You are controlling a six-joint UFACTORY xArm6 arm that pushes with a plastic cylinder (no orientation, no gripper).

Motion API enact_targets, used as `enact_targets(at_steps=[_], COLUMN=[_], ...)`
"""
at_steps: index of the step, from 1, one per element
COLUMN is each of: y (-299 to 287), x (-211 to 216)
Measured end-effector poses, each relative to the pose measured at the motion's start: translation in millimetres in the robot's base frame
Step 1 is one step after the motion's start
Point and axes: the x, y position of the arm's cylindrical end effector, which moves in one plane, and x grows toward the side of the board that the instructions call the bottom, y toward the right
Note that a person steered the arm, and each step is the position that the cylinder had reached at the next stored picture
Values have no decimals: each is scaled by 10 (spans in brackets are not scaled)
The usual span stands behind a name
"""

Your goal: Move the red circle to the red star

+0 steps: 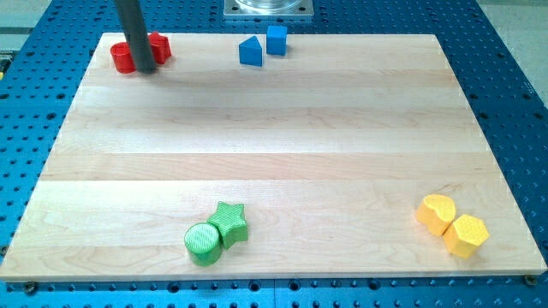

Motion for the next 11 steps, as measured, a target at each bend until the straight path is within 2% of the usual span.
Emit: enact_targets(at_steps=[1,2,3,4,5,6,7,8,9,11], y=[249,730,500,178,80,189,-502,-829,-724,-474], x=[184,2,-444,-536,-466,-69,221,158,-76,159])
